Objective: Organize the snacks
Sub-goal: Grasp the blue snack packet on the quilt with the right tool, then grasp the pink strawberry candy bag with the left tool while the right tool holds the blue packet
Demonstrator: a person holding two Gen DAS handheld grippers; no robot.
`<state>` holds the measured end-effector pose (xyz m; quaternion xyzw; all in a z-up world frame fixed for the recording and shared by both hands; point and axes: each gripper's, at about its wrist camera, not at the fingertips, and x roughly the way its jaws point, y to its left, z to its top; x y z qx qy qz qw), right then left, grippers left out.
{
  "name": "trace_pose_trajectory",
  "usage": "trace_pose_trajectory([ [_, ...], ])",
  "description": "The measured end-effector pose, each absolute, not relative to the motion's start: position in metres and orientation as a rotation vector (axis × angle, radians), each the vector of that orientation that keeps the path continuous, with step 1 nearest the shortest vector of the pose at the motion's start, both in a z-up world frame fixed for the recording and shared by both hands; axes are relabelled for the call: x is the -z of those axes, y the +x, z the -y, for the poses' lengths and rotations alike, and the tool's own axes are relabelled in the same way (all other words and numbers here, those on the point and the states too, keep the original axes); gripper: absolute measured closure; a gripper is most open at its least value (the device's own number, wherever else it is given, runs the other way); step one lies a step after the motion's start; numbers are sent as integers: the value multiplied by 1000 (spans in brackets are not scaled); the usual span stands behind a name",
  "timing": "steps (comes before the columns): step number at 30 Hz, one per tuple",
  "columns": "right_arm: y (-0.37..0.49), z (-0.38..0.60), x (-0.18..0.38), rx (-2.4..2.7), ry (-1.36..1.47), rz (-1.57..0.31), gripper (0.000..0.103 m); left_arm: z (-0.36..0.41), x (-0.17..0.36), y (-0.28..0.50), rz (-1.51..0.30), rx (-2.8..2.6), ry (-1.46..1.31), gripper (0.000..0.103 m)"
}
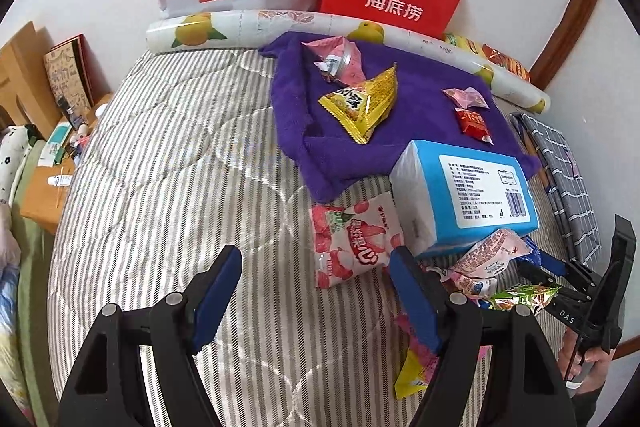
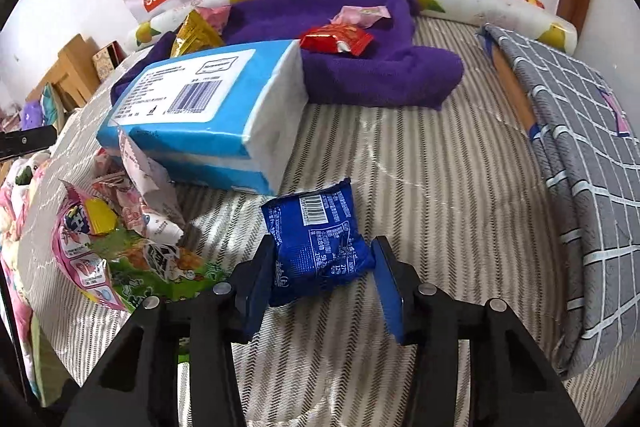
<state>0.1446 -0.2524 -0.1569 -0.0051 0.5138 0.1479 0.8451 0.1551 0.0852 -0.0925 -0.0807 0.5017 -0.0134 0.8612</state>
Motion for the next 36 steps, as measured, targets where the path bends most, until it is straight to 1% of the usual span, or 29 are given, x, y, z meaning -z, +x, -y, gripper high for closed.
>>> trace_pose_trajectory([
  [8,135,267,156,-258,10,-1091,55,-85,105,159,-1070,46,-183,28],
  [18,133,264,163,-206,-3,-1011,54,-79,124,177,-1109,124,-243,28],
  [22,131,264,164,-210,-17,-991,54,-73,131,189,-1125,151,-228,24],
  [29,130,262,165,-195,-32,-973,54,-70,151,207,-1172,177,-241,24],
  [36,133,261,165,-171,-31,-979,54,-58,153,215,-1146,164,-164,22],
])
